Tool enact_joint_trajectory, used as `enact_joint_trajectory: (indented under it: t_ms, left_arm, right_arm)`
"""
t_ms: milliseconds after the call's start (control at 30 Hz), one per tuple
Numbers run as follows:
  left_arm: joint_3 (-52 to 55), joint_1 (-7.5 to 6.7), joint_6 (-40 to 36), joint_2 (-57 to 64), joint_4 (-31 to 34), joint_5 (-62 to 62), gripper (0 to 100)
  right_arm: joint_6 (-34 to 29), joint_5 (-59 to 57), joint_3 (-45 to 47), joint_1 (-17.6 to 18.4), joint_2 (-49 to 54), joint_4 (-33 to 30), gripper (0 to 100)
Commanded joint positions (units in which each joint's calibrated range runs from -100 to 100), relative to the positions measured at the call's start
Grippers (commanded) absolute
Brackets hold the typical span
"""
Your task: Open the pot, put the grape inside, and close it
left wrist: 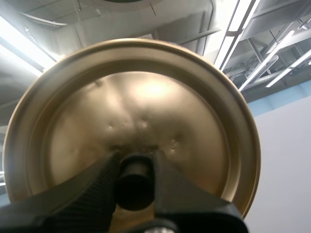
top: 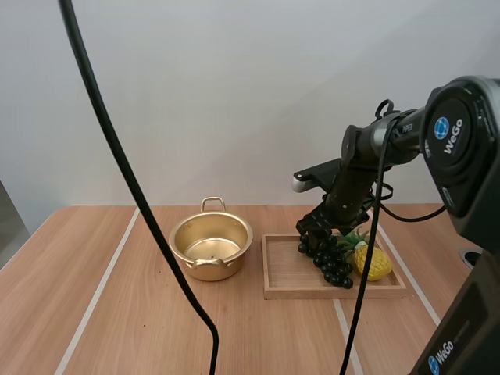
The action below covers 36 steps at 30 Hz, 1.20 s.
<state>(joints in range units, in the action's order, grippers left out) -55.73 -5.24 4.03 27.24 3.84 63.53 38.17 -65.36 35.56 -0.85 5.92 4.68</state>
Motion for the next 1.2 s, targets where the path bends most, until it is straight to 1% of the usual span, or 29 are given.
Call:
enact_joint_trajectory:
  t_ms: [0,433,767,800,867,900,933,1167]
  left_arm:
    - [-0.16,-0.13,0.16,0.01,0.98,-0.08,0]
    - [-0.16,-0.13,1.08,-1.53,1.10,1.27,0]
    - [-0.16,-0.13,1.26,-1.53,1.10,1.27,0]
    - [-0.16,-0.13,1.26,-1.53,1.10,1.27,0]
    - [-0.16,-0.13,1.26,-1.53,1.10,1.27,0]
    - [-0.16,-0.13,1.26,-1.53,1.10,1.27,0]
    - [-0.16,-0.13,1.26,-1.53,1.10,1.27,0]
    - [-0.16,-0.13,1.37,-1.53,1.10,1.27,0]
  right_arm:
    - [1.27,1.45,-0.58,-0.20,-1.46,-0.30,100]
    - [2.14,6.18,-0.58,-0.20,-9.10,0.11,100]
    - [2.46,5.05,-0.58,-0.20,-10.09,0.61,100]
    - [2.46,4.91,-0.58,-0.20,-10.09,0.61,88]
    - [2.46,4.09,-0.58,-0.20,-10.09,0.61,42]
    - [2.46,3.91,-0.58,-0.20,-10.09,0.61,5]
    - [2.46,3.73,-0.58,-0.20,-10.09,0.61,0]
    - [2.46,2.77,-0.58,-0.20,-8.18,0.61,0]
